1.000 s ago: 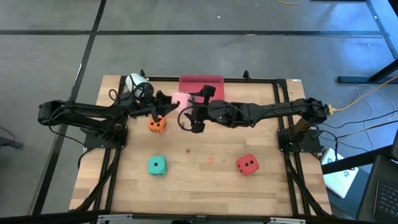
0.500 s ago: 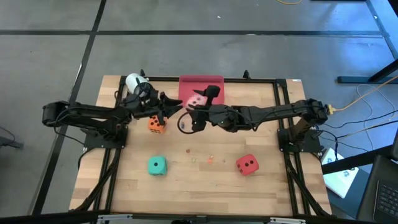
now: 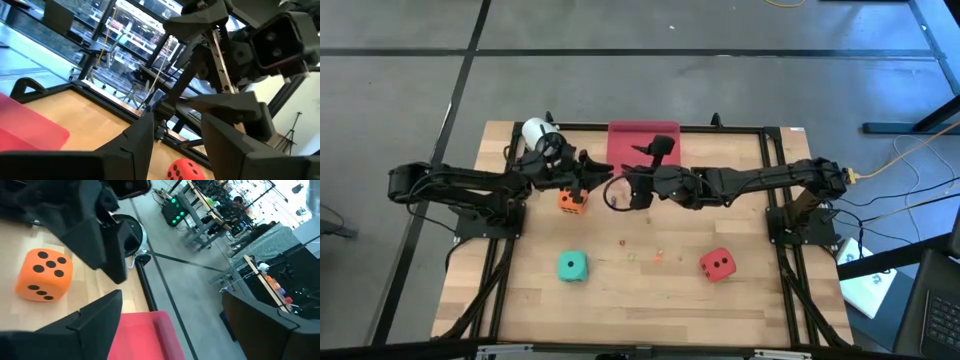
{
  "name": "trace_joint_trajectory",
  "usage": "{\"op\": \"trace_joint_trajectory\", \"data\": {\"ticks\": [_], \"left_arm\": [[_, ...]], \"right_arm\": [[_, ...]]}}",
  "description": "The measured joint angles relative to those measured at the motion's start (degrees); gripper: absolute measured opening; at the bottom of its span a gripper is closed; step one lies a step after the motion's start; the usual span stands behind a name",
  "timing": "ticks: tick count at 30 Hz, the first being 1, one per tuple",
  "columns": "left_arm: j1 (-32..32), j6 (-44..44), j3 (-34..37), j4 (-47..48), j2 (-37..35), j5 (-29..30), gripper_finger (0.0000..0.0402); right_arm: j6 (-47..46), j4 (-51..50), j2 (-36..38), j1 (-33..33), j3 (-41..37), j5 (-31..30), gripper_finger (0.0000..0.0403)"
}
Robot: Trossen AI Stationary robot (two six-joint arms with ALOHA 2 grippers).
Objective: Pick & Place Dice
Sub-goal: Put the big pink dice into the pink bin
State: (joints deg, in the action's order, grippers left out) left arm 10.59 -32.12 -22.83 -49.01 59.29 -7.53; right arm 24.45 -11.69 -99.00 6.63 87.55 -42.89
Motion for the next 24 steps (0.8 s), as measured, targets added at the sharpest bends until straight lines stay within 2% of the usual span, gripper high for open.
{"op": "trace_joint_trajectory", "data": {"ticks": [7,10,18,24], "left_arm": [[0.0,0.2,0.0,0.0,0.0,-0.3,0.0174],[0.0,2.8,0.0,1.0,0.0,-1.1,0.0176],[0.0,19.3,0.1,13.5,0.0,0.6,0.0191],[-0.6,30.3,0.1,16.3,-1.2,6.9,0.0227]], "right_arm": [[-0.6,-0.5,0.0,0.0,0.0,-0.2,0.0340],[-2.5,-3.2,0.0,0.0,0.0,-0.2,0.0340],[-18.3,-19.1,0.1,-0.9,0.0,2.1,0.0341],[-23.1,-21.1,0.1,-0.8,0.0,2.3,0.0341]]}}
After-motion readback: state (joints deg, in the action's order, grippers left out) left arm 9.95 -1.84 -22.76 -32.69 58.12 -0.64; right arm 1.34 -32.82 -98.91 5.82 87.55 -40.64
